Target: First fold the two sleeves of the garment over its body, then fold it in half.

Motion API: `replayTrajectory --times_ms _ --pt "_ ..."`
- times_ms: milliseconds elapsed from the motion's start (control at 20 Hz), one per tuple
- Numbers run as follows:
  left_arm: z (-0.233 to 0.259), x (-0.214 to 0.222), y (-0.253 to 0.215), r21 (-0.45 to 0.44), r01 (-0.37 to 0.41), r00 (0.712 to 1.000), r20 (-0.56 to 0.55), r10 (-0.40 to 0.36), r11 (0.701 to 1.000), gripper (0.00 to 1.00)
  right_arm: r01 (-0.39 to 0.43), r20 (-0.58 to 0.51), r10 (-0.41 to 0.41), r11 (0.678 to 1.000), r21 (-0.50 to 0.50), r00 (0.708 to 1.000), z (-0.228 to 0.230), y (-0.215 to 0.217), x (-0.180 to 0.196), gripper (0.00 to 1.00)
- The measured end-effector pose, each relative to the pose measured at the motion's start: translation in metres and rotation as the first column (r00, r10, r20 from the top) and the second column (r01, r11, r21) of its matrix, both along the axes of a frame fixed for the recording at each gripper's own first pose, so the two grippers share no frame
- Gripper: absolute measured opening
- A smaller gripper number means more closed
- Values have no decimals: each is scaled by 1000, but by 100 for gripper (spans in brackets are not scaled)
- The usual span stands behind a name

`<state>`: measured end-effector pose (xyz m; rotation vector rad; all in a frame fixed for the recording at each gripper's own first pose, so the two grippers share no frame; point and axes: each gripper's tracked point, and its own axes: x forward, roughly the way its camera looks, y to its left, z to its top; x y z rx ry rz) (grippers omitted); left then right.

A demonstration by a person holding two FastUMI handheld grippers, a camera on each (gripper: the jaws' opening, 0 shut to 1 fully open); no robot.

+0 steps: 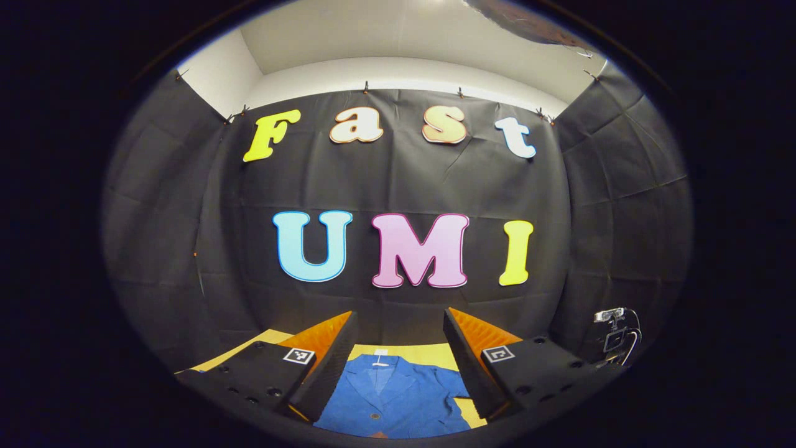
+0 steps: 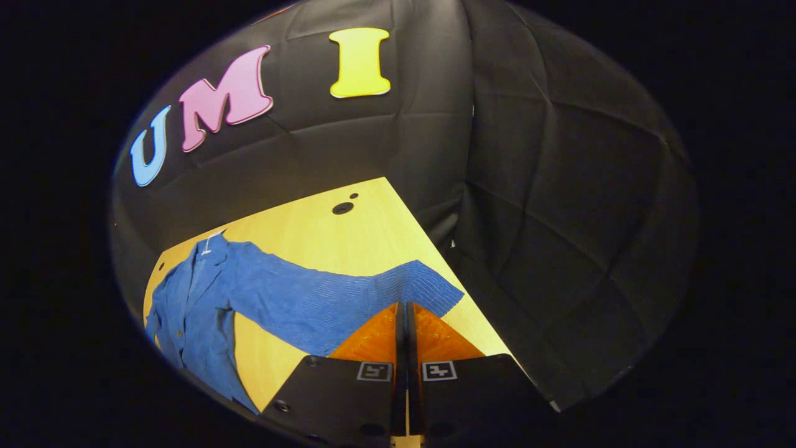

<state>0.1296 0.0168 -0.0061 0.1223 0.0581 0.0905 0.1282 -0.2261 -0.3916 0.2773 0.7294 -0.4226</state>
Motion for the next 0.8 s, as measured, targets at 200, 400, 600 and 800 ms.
replayTrajectory --times_ms 200,400,600,800 --pt "4 -7 17 -2 64 998 3 -64 998 81 16 51 -15 1000 -20 999 34 31 -24 4" --pt "15 -17 53 -27 56 998 39 -55 998 80 -2 70 6 998 -67 998 55 67 -38 3" --pt "5 -28 79 -63 67 998 3 -67 996 80 -41 127 56 992 -117 990 95 110 -32 4" --pt "14 -37 106 -77 49 999 28 -47 996 80 -96 141 109 991 -94 984 112 160 -10 4"
